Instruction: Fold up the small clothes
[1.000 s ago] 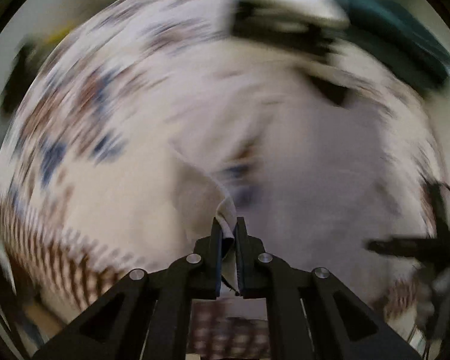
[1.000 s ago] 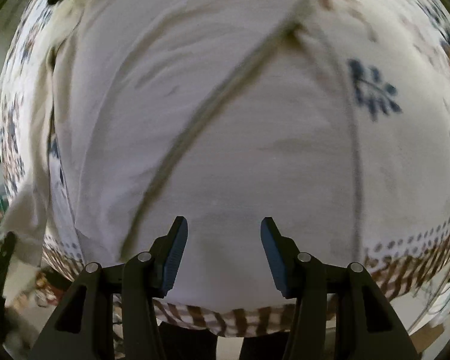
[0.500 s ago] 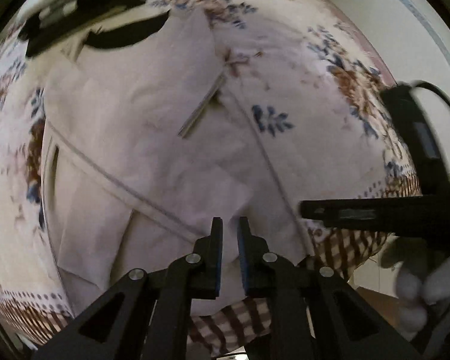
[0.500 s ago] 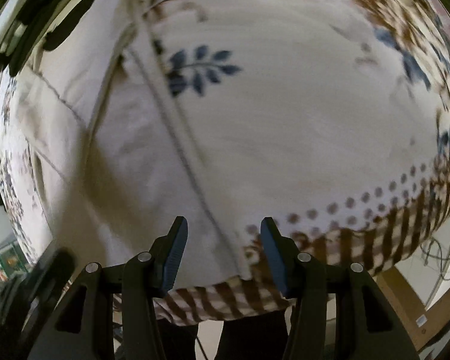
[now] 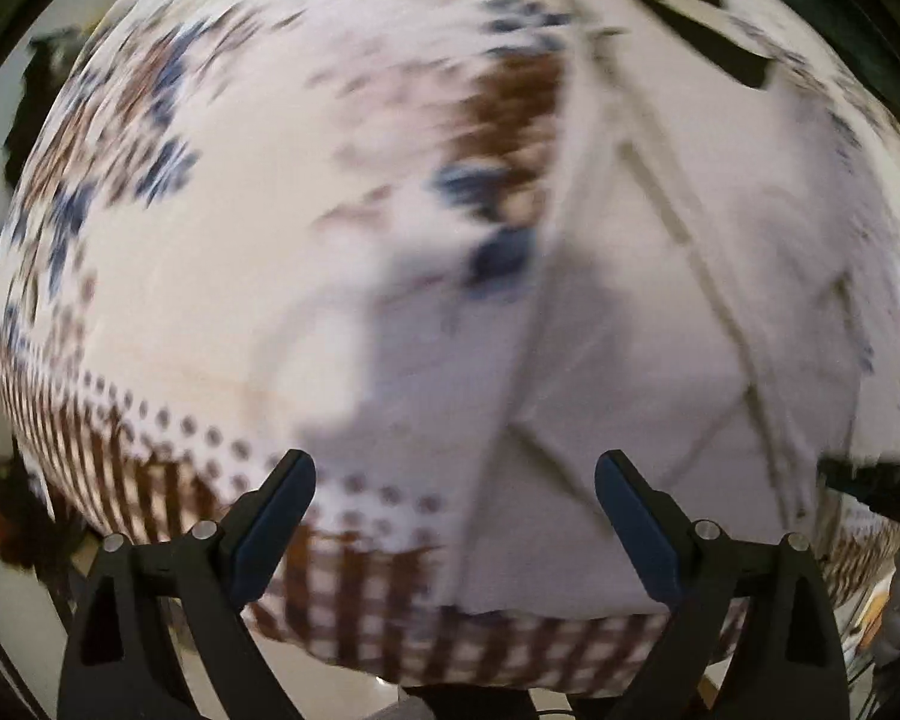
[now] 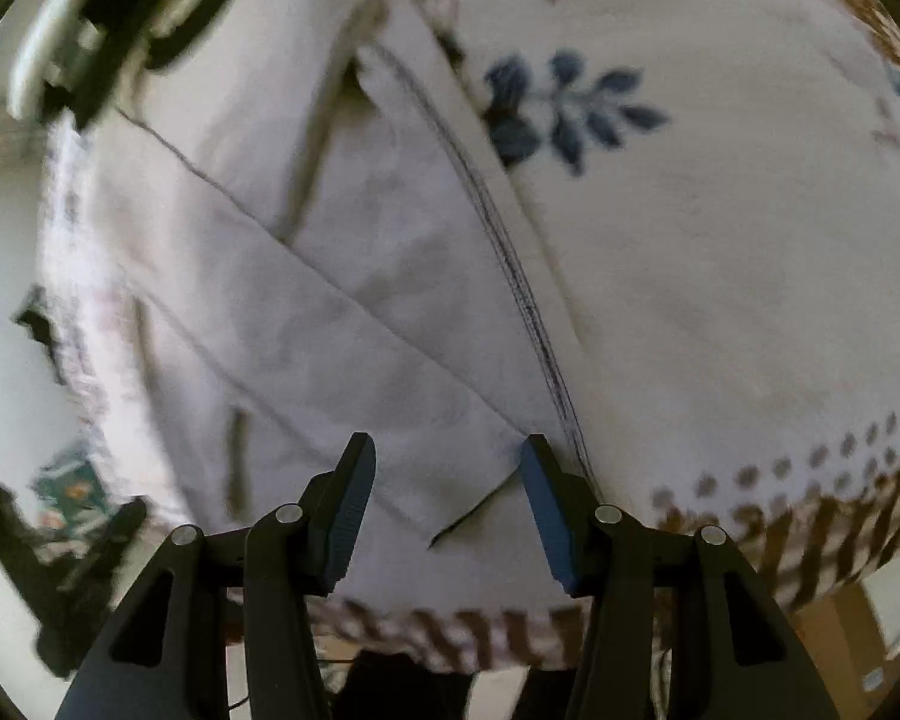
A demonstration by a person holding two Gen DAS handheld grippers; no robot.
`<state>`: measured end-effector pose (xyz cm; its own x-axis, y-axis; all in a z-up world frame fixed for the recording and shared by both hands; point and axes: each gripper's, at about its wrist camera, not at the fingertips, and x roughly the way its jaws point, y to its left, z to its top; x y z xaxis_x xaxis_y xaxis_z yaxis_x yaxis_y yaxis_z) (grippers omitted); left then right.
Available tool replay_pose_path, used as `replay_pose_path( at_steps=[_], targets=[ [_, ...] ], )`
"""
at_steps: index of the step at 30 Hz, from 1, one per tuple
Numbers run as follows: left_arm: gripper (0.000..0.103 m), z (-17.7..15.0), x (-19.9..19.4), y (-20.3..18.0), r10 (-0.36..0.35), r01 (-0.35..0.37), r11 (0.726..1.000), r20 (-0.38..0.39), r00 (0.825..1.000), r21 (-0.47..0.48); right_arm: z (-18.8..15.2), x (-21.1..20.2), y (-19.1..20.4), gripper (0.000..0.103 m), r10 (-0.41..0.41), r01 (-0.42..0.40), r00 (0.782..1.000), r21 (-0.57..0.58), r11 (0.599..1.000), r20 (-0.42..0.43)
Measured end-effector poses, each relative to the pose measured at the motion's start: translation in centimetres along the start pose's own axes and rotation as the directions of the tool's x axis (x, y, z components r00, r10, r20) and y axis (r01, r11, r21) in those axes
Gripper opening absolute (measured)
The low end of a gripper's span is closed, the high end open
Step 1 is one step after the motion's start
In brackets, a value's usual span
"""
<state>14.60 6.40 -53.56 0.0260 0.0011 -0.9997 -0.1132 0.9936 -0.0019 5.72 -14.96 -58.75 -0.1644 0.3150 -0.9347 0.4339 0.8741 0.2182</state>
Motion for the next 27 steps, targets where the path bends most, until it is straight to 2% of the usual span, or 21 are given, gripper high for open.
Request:
replay_pose_path(
  at_steps=[1, 4, 7, 9, 10, 11, 12, 13, 14, 15, 16, 18, 19, 20, 21, 22, 24, 25, 27],
  targets=[
    [0.095, -0.4, 0.1, 1.0, -0.007, 0.007, 1.000, -0.006, 1.000, -0.020, -0.5, 0.2, -0.3, 0.002, -0.049, 0.049, 0.999, 0.008, 0.999, -0.009],
    [0.095, -1.8, 0.2, 3.4, -0.024, 0.022, 0.998, -0.032, 0.999, -0.051, -1.5, -0.3, -0.3, 0.002, -0.111, 0.111, 0.994, -0.009, 0.994, -0.001],
    [0.095, -3.2, 1.2, 4.5, -0.064, 0.060, 0.997, -0.081, 0.995, -0.053, -2.7, -1.5, -0.5, 0.002, -0.085, 0.084, 0.996, -0.047, 0.995, -0.023],
    [0.095, -4.1, 2.3, 4.7, -0.103, 0.099, 0.994, -0.125, 0.987, -0.038, -3.2, -3.0, -1.3, 0.011, -0.052, 0.051, 0.998, -0.056, 0.997, -0.020],
    [0.094, -4.5, 2.8, 4.7, -0.116, 0.113, 0.993, -0.143, 0.983, -0.025, -3.3, -3.8, -2.0, 0.031, -0.039, 0.038, 0.999, -0.048, 0.998, -0.018],
    [0.089, -4.8, 3.0, 4.7, -0.134, 0.133, 0.991, -0.150, 0.980, -0.015, -3.3, -4.8, -3.2, 0.053, -0.020, 0.020, 1.000, -0.012, 1.000, -0.010],
    [0.079, -5.3, 3.3, 4.7, -0.162, 0.163, 0.987, -0.155, 0.975, -0.008, -3.4, -5.4, -4.2, 0.059, -0.013, 0.013, 1.000, 0.023, 1.000, -0.002],
    [0.071, -5.6, 3.5, 4.7, -0.183, 0.185, 0.983, -0.165, 0.969, -0.005, -3.4, -5.8, -5.5, 0.059, -0.009, 0.009, 1.000, 0.059, 0.998, 0.003],
    [0.051, -5.9, 3.6, 4.8, -0.193, 0.196, 0.981, -0.172, 0.966, -0.002, -3.1, -6.1, -7.6, 0.059, -0.010, 0.011, 1.000, 0.109, 0.994, -0.011],
    [0.043, -6.3, 3.7, 4.7, -0.207, 0.211, 0.978, -0.179, 0.962, 0.004, -3.2, -5.9, -8.7, 0.059, 0.000, 0.003, 1.000, 0.136, 0.991, -0.024],
    [0.039, -6.4, 3.8, 4.7, -0.211, 0.216, 0.976, -0.181, 0.961, 0.010, -3.5, -5.6, -9.7, 0.059, 0.017, -0.010, 0.999, 0.158, 0.987, -0.039],
    [0.018, -6.6, 3.6, 4.5, -0.218, 0.225, 0.974, -0.179, 0.959, 0.019, -3.6, -4.6, -11.9, 0.059, 0.086, -0.066, 0.992, 0.205, 0.977, -0.092],
    [0.013, -6.8, 3.4, 4.5, -0.226, 0.233, 0.972, -0.178, 0.958, 0.019, -3.0, -4.3, -12.4, 0.059, 0.114, -0.088, 0.988, 0.216, 0.972, -0.109],
    [0.007, -6.9, 3.2, 4.2, -0.230, 0.236, 0.972, -0.173, 0.958, 0.018, -2.8, -3.6, -12.5, 0.052, 0.149, -0.118, 0.980, 0.224, 0.967, -0.129],
    [0.006, -6.9, 3.1, 3.7, -0.230, 0.236, 0.972, -0.159, 0.960, 0.016, -3.0, -3.7, -12.4, 0.038, 0.148, -0.116, 0.981, 0.227, 0.967, -0.126],
    [0.005, -7.0, 2.6, 3.7, -0.238, 0.242, 0.970, -0.144, 0.961, 0.008, -3.2, -3.8, -12.5, 0.004, 0.130, -0.100, 0.984, 0.227, 0.969, -0.122],
    [0.004, -6.4, 1.4, 4.9, -0.253, 0.253, 0.967, -0.100, 0.962, -0.011, -3.5, -4.7, -13.1, 0.003, 0.121, -0.103, 0.991, 0.238, 0.966, -0.063],
    [0.004, -6.5, 0.8, 5.5, -0.255, 0.255, 0.967, -0.085, 0.963, -0.012, -3.8, -5.6, -13.6, 0.003, 0.092, -0.079, 0.995, 0.242, 0.967, -0.042],
    [0.004, -6.4, 0.9, 6.3, -0.267, 0.267, 0.964, -0.088, 0.960, -0.013, -4.2, -7.1, -15.1, 0.002, 0.049, -0.046, 0.999, 0.261, 0.964, -0.005]
  ],
)
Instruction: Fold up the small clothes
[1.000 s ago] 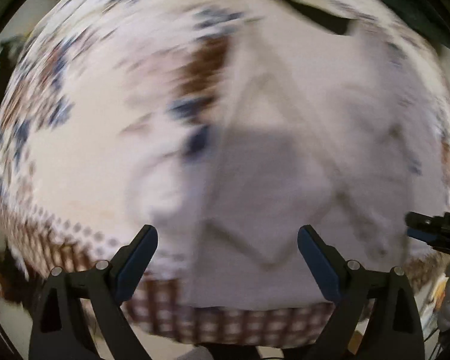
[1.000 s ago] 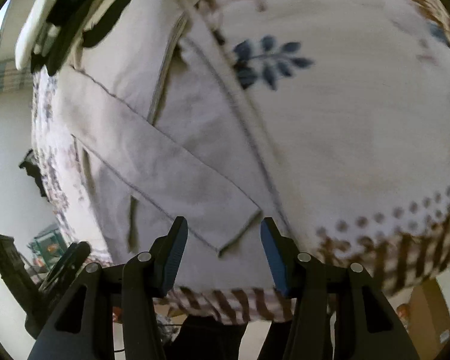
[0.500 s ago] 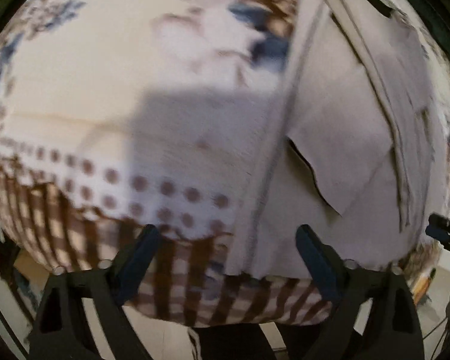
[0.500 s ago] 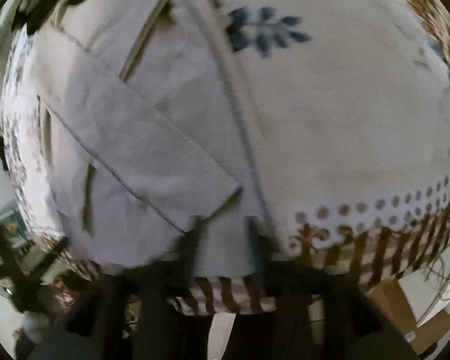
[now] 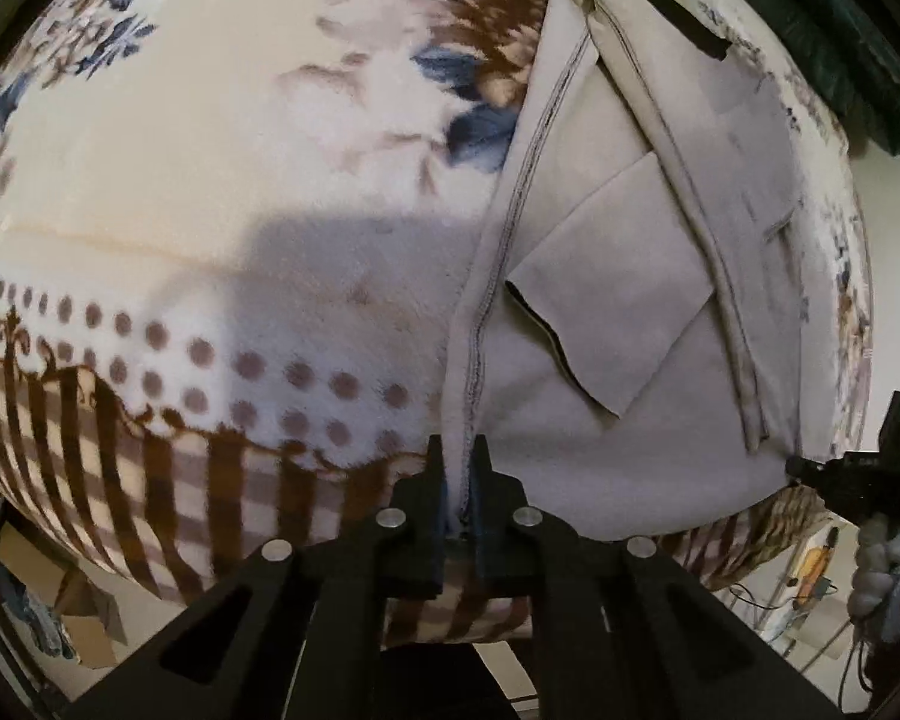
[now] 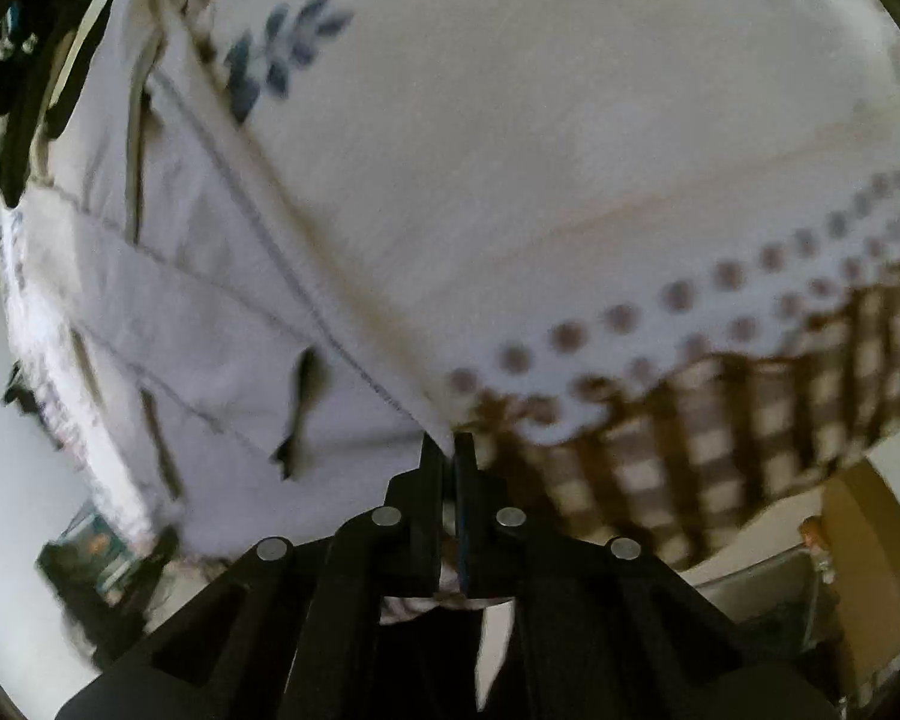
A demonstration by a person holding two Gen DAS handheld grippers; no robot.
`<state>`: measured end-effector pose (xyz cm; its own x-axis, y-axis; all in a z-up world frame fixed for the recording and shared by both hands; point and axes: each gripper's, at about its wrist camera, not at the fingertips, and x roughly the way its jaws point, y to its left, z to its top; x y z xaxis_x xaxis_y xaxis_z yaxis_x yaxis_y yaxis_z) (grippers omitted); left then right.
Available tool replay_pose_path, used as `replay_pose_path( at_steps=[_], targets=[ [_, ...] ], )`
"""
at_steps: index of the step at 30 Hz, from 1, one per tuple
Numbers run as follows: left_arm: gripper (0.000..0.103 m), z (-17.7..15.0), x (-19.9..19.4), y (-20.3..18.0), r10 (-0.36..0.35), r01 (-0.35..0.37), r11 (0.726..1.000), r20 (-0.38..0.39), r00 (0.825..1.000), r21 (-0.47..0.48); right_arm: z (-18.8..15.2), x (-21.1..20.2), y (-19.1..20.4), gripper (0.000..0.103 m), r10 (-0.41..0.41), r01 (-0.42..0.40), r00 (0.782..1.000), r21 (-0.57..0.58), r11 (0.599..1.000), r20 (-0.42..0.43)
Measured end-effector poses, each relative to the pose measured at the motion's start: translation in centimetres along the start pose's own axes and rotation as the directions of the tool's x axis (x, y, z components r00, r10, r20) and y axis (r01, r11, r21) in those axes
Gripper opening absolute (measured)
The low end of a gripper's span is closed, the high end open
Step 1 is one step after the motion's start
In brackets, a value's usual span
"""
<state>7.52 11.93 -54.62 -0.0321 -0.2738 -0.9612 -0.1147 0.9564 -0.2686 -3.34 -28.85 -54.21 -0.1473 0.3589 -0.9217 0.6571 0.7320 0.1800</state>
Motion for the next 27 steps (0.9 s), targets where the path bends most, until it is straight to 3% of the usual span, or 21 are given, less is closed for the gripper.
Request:
replay_pose_path(
  at_steps=[6, 8, 10, 11, 14, 15, 16, 17, 23, 27],
  targets=[
    [0.011, 0.7, 2.0, 1.9, -0.108, 0.102, 0.992, -0.086, 0.990, -0.069, 0.6, 0.5, 0.1, 0.008, 0.056, -0.058, 0.994, -0.026, 0.998, -0.095],
    [0.017, 1.0, 2.6, 2.5, -0.143, 0.130, 0.985, -0.107, 0.984, -0.115, 0.7, 0.5, 0.5, 0.036, 0.069, -0.072, 0.993, -0.031, 0.997, -0.095],
    [0.019, 1.0, 2.9, 2.5, -0.169, 0.153, 0.978, -0.111, 0.979, -0.142, 0.9, 0.7, 0.1, 0.048, 0.092, -0.095, 0.991, -0.023, 0.995, -0.101],
    [0.019, 1.0, 3.0, 2.6, -0.174, 0.157, 0.977, -0.116, 0.978, -0.141, 1.1, 1.0, 0.0, 0.048, 0.097, -0.099, 0.988, -0.013, 0.995, -0.118],
    [0.018, 0.7, 3.0, 2.3, -0.160, 0.147, 0.981, -0.105, 0.981, -0.126, 0.9, 1.9, -0.3, 0.048, 0.103, -0.103, 0.985, 0.005, 0.995, -0.142],
    [0.012, 0.5, 2.7, 2.1, -0.145, 0.134, 0.983, -0.088, 0.985, -0.122, 0.8, 1.7, -0.3, 0.046, 0.101, -0.101, 0.985, 0.002, 0.995, -0.138],
    [0.004, 0.5, 2.7, 1.5, -0.141, 0.131, 0.984, -0.074, 0.987, -0.120, 0.7, 2.1, 0.1, 0.026, 0.092, -0.094, 0.987, -0.006, 0.996, -0.133],
    [0.002, 0.6, 2.7, 0.5, -0.137, 0.128, 0.985, -0.063, 0.989, -0.118, 0.6, 1.9, 0.3, 0.008, 0.084, -0.087, 0.988, -0.017, 0.996, -0.133],
    [0.001, 3.1, -0.1, -0.7, -0.161, 0.159, 0.980, -0.002, 0.987, -0.119, -0.2, 0.2, 3.1, 0.004, 0.168, -0.177, 0.977, -0.061, 0.982, -0.130],
    [0.001, 8.0, -2.1, -2.4, -0.198, 0.206, 0.972, 0.083, 0.977, -0.116, 2.9, -2.9, 5.9, 0.004, 0.235, -0.242, 0.968, -0.085, 0.967, -0.089]
  ],
)
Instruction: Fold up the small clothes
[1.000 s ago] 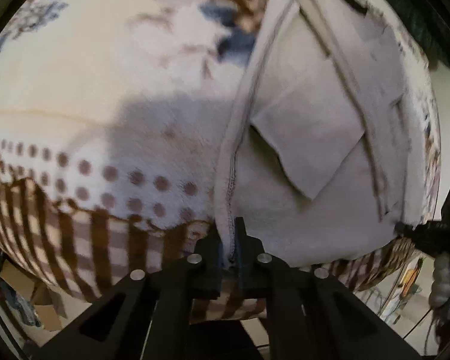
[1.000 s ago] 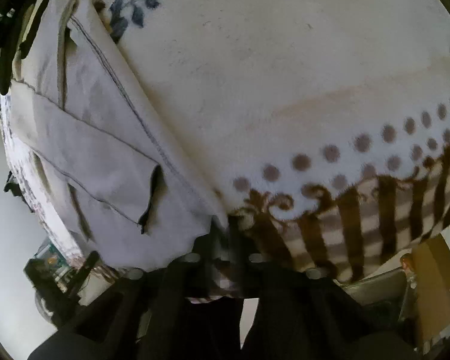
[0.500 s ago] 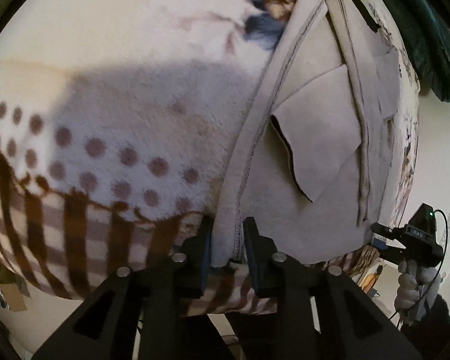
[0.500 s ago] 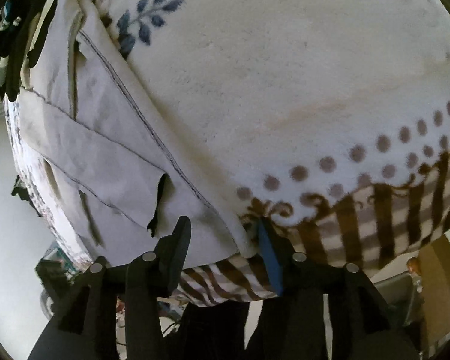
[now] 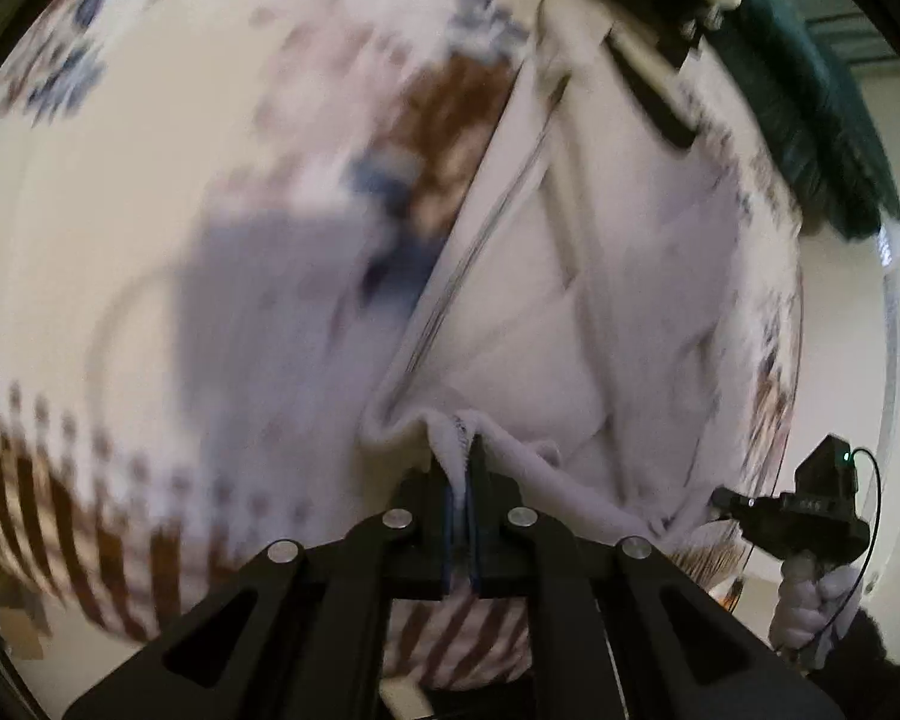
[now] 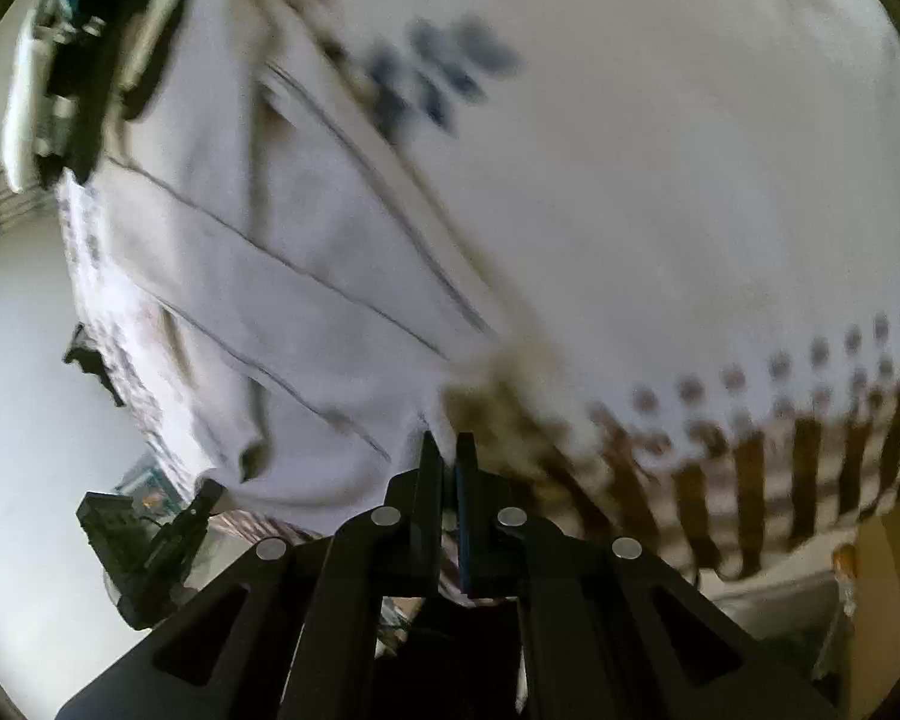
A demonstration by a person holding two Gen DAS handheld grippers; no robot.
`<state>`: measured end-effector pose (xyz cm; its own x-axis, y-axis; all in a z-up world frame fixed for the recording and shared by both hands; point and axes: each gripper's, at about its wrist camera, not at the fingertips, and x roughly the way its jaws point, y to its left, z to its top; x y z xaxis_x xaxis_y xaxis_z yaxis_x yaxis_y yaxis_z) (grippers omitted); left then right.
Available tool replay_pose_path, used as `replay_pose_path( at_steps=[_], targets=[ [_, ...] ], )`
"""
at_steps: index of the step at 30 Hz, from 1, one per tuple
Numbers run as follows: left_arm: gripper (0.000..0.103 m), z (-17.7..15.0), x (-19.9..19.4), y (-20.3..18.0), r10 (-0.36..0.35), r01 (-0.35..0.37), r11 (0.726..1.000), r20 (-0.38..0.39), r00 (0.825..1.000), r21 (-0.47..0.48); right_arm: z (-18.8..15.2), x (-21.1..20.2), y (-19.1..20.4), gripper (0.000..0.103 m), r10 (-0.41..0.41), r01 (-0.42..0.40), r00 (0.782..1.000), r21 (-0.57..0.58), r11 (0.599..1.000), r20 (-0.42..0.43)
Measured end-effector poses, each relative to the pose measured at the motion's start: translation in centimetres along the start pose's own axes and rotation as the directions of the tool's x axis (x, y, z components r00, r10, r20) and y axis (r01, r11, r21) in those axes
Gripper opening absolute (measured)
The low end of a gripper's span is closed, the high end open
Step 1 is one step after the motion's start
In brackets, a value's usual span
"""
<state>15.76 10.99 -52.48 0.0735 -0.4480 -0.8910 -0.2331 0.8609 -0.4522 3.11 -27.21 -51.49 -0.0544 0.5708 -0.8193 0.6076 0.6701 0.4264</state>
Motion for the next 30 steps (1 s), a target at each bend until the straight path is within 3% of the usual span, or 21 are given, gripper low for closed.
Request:
replay_pose_path(
  at_steps=[5, 9, 10, 11, 12, 13, 14, 15, 22, 24, 25, 26, 27, 28, 30],
  targets=[
    [0.003, 7.3, 1.5, -2.2, -0.060, 0.060, 0.998, 0.069, 0.996, 0.003, 7.3, -3.5, 3.6, 0.004, 0.030, -0.026, 0.991, -0.035, 0.999, 0.127],
    [0.008, 11.7, 2.0, -2.0, -0.047, 0.053, 0.997, 0.098, 0.994, -0.055, 11.8, -4.1, 4.9, 0.007, 0.074, -0.075, 0.984, 0.002, 0.997, 0.165],
    [0.010, 11.9, 1.6, -1.8, -0.054, 0.061, 0.996, 0.111, 0.992, -0.060, 12.4, -4.5, 4.8, 0.017, 0.090, -0.091, 0.982, 0.000, 0.996, 0.167],
    [0.018, 11.9, 1.1, -1.5, -0.059, 0.067, 0.996, 0.129, 0.990, -0.063, 12.7, -4.9, 5.0, 0.039, 0.092, -0.093, 0.978, -0.008, 0.996, 0.187],
    [0.034, 11.7, 0.5, -1.3, -0.045, 0.055, 0.997, 0.151, 0.988, -0.060, 12.8, -5.3, 5.0, 0.048, 0.091, -0.089, 0.975, -0.018, 0.996, 0.201],
    [0.044, 11.6, 0.3, -1.0, -0.036, 0.046, 0.997, 0.160, 0.986, -0.054, 12.9, -5.8, 4.8, 0.060, 0.082, -0.077, 0.973, -0.032, 0.997, 0.214],
    [0.058, 11.3, 0.1, -0.8, -0.026, 0.035, 0.998, 0.170, 0.985, -0.048, 12.9, -6.2, 4.6, 0.061, 0.062, -0.053, 0.973, -0.047, 0.998, 0.220],
    [0.060, 10.9, 0.3, -0.6, -0.008, 0.016, 0.999, 0.173, 0.985, -0.046, 12.6, -5.9, 4.9, 0.061, 0.047, -0.034, 0.974, -0.060, 0.998, 0.224],
    [0.060, 10.2, 4.6, -1.3, 0.047, -0.050, 0.997, 0.066, 0.997, 0.051, 12.9, -2.9, 3.4, 0.061, -0.004, 0.024, 0.980, -0.096, 0.995, 0.199],
    [0.058, 10.4, 5.5, -1.9, 0.076, -0.083, 0.993, 0.082, 0.994, 0.083, 13.6, -1.7, 3.7, 0.061, -0.022, 0.044, 0.984, -0.119, 0.992, 0.178],
    [0.049, 10.5, 5.6, -2.1, 0.072, -0.082, 0.993, 0.104, 0.992, 0.089, 13.9, -1.4, 3.8, 0.061, -0.030, 0.052, 0.985, -0.129, 0.990, 0.172],
    [0.010, 10.6, 5.6, -2.4, 0.063, -0.075, 0.992, 0.125, 0.990, 0.098, 14.2, -1.1, 4.1, 0.055, -0.043, 0.068, 0.984, -0.142, 0.987, 0.174],
    [0.002, 10.8, 5.6, -2.7, 0.069, -0.083, 0.991, 0.134, 0.989, 0.102, 14.4, -0.8, 4.5, 0.045, -0.053, 0.083, 0.982, -0.162, 0.983, 0.181],
    [0.002, 10.9, 5.3, -2.9, 0.067, -0.084, 0.991, 0.152, 0.986, 0.107, 14.5, -0.7, 5.0, 0.012, -0.087, 0.123, 0.977, -0.178, 0.976, 0.195],
    [0.002, 11.0, 4.2, -3.5, 0.058, -0.083, 0.989, 0.195, 0.979, 0.121, 14.2, -1.3, 5.7, 0.008, -0.095, 0.145, 0.966, -0.199, 0.969, 0.242]
  ],
)
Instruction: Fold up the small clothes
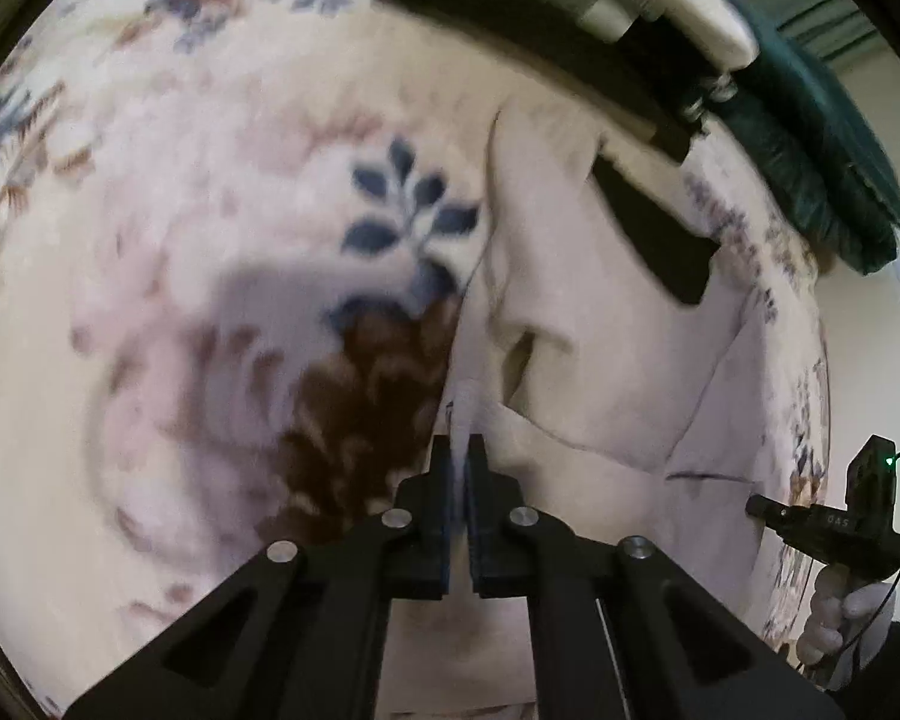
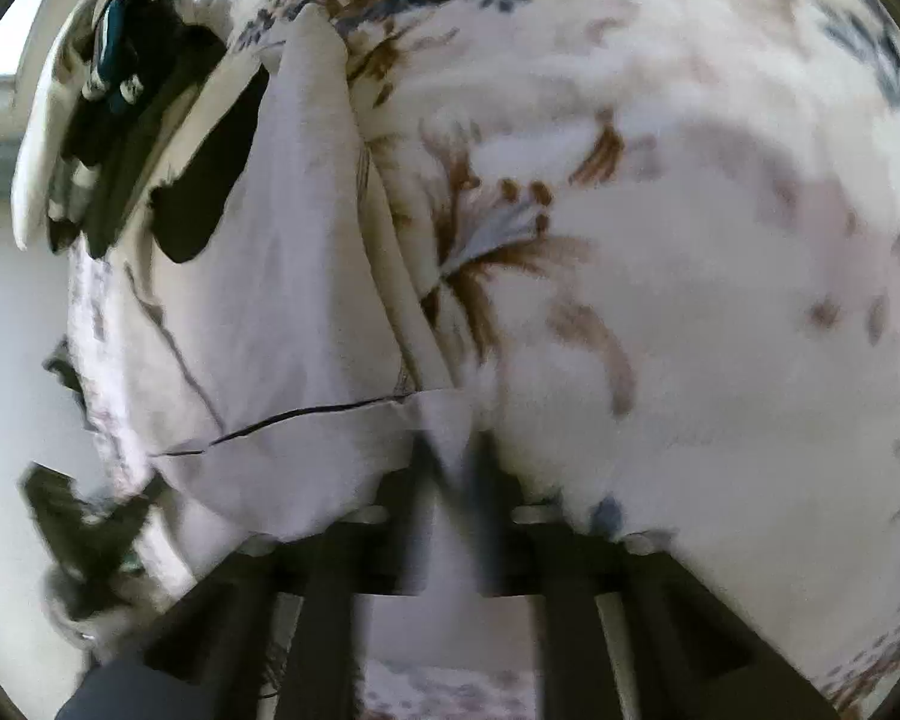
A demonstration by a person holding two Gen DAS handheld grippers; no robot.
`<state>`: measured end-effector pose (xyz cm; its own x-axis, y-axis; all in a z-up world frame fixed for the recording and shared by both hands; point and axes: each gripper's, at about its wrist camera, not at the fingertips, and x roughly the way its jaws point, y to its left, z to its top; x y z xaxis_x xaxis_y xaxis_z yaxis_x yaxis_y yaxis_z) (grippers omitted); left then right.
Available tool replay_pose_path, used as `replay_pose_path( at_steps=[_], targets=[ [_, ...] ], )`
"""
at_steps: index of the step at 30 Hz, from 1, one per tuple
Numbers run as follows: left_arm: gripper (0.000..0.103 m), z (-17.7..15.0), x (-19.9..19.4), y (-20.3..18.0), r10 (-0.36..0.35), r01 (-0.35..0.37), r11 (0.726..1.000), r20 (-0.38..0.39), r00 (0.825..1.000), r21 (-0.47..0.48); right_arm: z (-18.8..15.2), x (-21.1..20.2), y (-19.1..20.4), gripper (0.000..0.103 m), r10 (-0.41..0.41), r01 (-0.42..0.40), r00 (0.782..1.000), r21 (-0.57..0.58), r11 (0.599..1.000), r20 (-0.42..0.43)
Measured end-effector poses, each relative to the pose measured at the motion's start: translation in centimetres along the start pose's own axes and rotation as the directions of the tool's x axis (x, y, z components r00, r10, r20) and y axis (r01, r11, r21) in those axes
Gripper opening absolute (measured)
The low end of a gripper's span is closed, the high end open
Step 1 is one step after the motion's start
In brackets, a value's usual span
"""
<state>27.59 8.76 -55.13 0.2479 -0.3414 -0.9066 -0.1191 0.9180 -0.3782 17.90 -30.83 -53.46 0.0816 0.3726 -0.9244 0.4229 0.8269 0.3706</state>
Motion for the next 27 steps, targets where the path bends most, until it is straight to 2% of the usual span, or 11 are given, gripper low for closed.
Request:
replay_pose_path(
  at_steps=[6, 9, 12, 15, 16, 18, 19, 20, 21, 25, 27],
  targets=[
    [0.002, 1.2, -2.5, 0.0, -0.017, 0.017, 1.000, 0.056, 0.998, -0.007, 0.2, -2.9, 1.4, 0.006, -0.005, 0.008, 0.995, -0.033, 0.999, 0.099],
    [0.002, 2.5, -1.7, 0.3, -0.017, 0.018, 1.000, 0.054, 0.998, -0.023, 0.9, -3.6, 1.7, 0.006, -0.004, 0.007, 0.992, -0.027, 1.000, 0.125],
    [0.005, 3.3, 0.8, 0.6, -0.013, 0.013, 0.999, -0.006, 1.000, -0.037, 2.0, -2.7, 1.6, 0.006, -0.021, 0.022, 0.995, -0.012, 1.000, 0.100],
    [0.006, 4.1, 2.7, 1.2, -0.004, -0.003, 0.997, -0.101, 0.995, -0.075, 3.4, -0.8, 1.5, 0.007, -0.054, 0.054, 0.998, -0.002, 0.999, 0.014],
    [0.008, 4.4, 2.6, 1.2, -0.001, -0.007, 0.997, -0.104, 0.995, -0.077, 3.7, -0.5, 1.5, 0.013, -0.066, 0.066, 0.998, -0.001, 0.998, -0.004],
    [0.027, 5.3, 1.9, 0.8, 0.011, -0.017, 0.998, -0.086, 0.996, -0.066, 4.6, -0.6, 1.8, 0.030, -0.090, 0.090, 0.996, 0.000, 0.996, -0.019],
    [0.034, 5.8, 1.6, 0.5, 0.000, -0.005, 0.998, -0.076, 0.997, -0.063, 5.0, -1.1, 1.9, 0.044, -0.080, 0.080, 0.997, 0.006, 0.997, -0.001],
    [0.048, 6.4, 1.4, 0.2, -0.010, 0.007, 0.998, -0.066, 0.998, -0.057, 5.3, -1.3, 2.1, 0.051, -0.075, 0.075, 0.997, 0.009, 0.997, 0.011],
    [0.054, 7.4, 1.1, -0.5, -0.009, 0.007, 0.999, -0.044, 0.999, -0.038, 5.9, -1.8, 2.4, 0.052, -0.072, 0.072, 0.997, 0.009, 0.997, 0.026],
    [0.054, 11.4, 1.6, -3.8, 0.023, -0.022, 0.995, -0.003, 1.000, 0.096, 9.0, -2.8, 4.2, 0.052, -0.067, 0.068, 0.995, -0.011, 0.998, 0.069],
    [0.054, 13.7, 3.2, -5.8, 0.050, -0.049, 0.981, -0.003, 0.999, 0.188, 11.2, -2.8, 5.8, 0.052, -0.081, 0.084, 0.992, -0.032, 0.996, 0.099]
  ],
)
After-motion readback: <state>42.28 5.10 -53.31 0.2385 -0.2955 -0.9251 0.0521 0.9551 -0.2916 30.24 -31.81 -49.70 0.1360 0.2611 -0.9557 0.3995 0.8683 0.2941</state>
